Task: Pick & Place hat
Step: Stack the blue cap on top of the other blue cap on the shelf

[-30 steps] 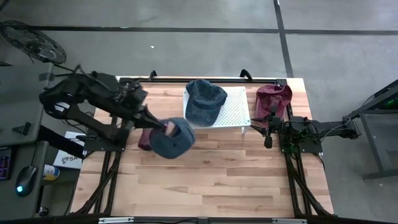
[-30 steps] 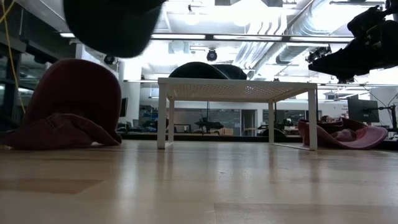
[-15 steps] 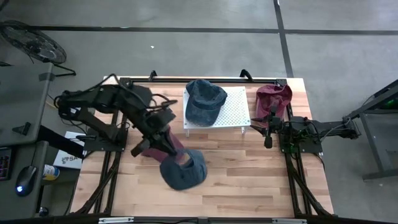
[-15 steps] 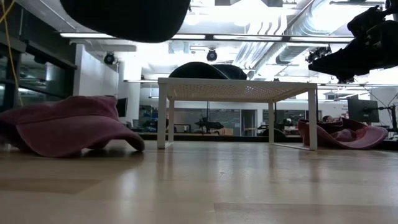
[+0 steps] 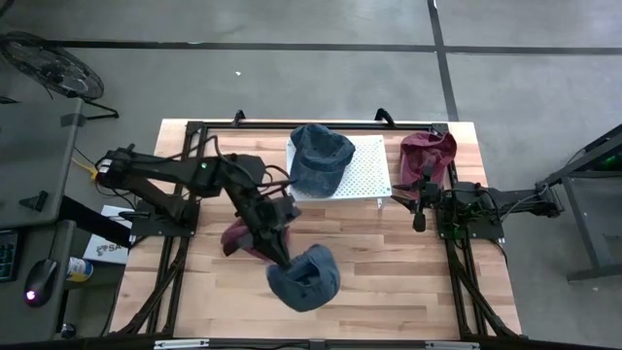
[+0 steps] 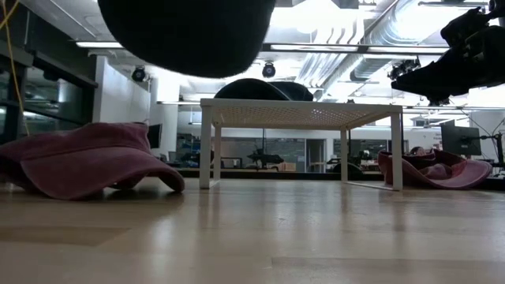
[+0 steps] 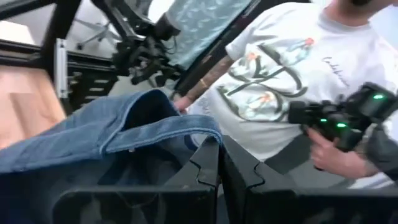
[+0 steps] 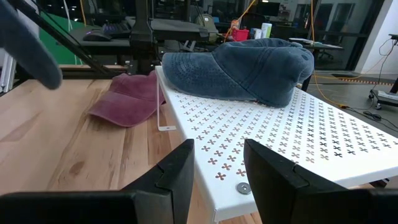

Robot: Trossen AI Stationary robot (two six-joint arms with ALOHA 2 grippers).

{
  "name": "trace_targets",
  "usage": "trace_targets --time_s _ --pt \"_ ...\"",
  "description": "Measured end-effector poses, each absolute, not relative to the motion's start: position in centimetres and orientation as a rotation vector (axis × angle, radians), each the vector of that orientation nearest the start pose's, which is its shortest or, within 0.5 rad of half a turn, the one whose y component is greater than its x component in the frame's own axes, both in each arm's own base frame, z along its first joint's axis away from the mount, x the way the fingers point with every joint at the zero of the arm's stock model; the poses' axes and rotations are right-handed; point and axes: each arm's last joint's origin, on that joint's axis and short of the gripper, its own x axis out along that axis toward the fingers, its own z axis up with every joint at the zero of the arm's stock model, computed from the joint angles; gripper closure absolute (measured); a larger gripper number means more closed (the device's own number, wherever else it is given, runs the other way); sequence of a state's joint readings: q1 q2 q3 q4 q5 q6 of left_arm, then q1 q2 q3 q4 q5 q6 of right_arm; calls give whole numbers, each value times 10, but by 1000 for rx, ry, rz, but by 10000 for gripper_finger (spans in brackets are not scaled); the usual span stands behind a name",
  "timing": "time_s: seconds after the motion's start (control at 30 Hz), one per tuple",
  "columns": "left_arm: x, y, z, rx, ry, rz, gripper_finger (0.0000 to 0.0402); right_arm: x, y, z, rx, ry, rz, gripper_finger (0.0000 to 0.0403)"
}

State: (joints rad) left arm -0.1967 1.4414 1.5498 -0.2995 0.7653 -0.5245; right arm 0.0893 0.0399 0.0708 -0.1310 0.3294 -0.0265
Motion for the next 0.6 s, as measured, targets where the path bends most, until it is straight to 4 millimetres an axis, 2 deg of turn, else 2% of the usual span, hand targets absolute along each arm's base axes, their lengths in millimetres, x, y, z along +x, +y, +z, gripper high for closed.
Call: trace_targets --time_s 0.27,0.6 --pt "313 -83 394 -564 377 -936 401 94 -1 172 -47 101 -239 269" --pt "316 -83 377 -558 252 -959 401 94 -1 172 -47 101 -239 269"
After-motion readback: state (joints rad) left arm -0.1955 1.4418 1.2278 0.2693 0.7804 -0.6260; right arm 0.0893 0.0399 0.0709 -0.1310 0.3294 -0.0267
